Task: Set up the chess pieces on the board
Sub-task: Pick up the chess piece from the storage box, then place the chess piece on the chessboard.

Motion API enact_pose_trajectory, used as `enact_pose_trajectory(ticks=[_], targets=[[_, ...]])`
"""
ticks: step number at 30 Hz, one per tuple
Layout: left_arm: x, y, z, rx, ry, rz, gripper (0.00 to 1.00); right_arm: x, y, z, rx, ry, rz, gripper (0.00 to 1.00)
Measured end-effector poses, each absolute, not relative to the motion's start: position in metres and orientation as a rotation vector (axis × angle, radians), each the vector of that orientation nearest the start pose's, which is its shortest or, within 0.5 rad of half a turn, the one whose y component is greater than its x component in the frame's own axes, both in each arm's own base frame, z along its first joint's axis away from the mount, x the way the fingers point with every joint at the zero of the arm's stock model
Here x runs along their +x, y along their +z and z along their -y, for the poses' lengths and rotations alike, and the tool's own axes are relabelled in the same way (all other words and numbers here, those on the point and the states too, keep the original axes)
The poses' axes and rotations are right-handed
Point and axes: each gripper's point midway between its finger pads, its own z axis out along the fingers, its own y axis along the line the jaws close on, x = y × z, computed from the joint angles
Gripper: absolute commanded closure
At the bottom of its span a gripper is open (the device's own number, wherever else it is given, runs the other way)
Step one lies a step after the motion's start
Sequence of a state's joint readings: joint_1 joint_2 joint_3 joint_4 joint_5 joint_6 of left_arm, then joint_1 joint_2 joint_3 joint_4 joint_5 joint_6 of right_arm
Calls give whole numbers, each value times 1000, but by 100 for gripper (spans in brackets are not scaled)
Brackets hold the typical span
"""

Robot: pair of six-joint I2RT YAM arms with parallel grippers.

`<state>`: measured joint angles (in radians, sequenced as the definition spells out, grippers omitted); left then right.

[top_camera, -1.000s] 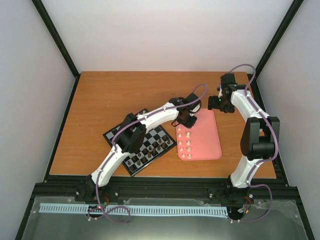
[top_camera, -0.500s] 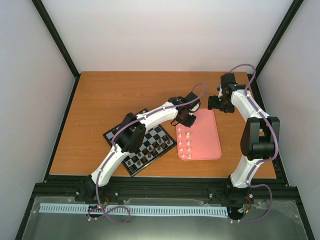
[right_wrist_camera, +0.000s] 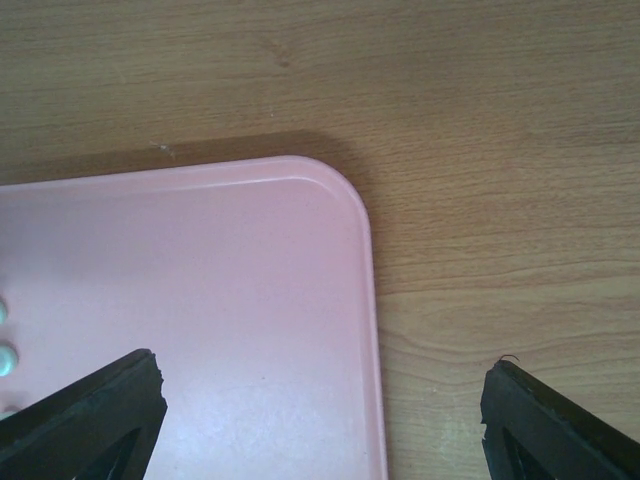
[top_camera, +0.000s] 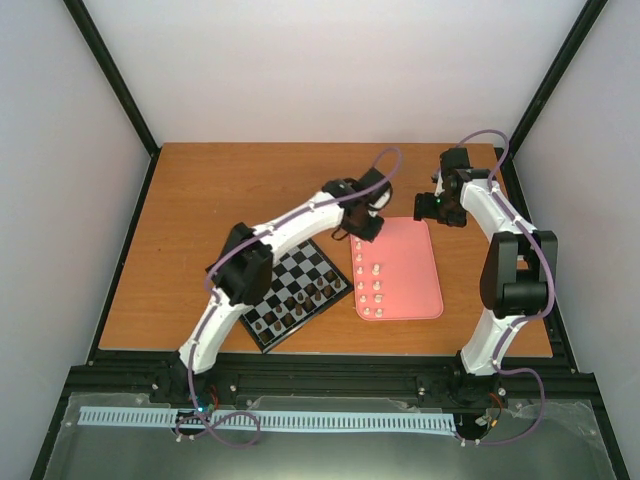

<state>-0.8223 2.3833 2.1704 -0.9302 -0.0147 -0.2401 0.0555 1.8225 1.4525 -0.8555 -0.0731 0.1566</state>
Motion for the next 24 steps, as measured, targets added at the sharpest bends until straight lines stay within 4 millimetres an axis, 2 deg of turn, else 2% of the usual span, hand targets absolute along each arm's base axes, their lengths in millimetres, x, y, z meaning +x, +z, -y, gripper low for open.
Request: enact_pose_trajectory(ticks=[2, 4, 6, 8, 10, 11, 13, 15, 17, 20, 24], targets=[[391, 109, 397, 746, -278, -2607, 99, 417, 105, -38, 121, 168, -2802, 14], [394, 148, 372, 682, -271, -2563, 99, 418, 104, -39, 119, 181, -2803, 14], [393, 186, 336, 597, -252, -2525, 99, 418, 102, -41, 117, 197, -2805, 14], [389, 217, 291, 484, -232, -2495, 99, 419, 100, -43, 115, 212, -2809, 14], [382, 231, 244, 362, -202, -2487, 99, 419, 98, -45, 112, 226, -2812, 14], [376, 231, 219, 295, -180, -2495, 99, 419, 97, -46, 111, 235, -2814, 14], [369, 219, 183, 198, -134, -2526, 99, 419, 95, -48, 106, 246, -2818, 14], [361, 189, 150, 114, -65, -2603, 99, 419, 94, -50, 99, 252, -2821, 14], [354, 157, 135, 81, -10, -2680, 99, 419, 94, -52, 92, 256, -2825, 13], [351, 124, 121, 46, 34, -2761, 99, 422, 94, -57, 69, 257, -2825, 13], [361, 108, 112, -7, 23, -2781, 99, 424, 94, -62, 45, 259, -2825, 13]])
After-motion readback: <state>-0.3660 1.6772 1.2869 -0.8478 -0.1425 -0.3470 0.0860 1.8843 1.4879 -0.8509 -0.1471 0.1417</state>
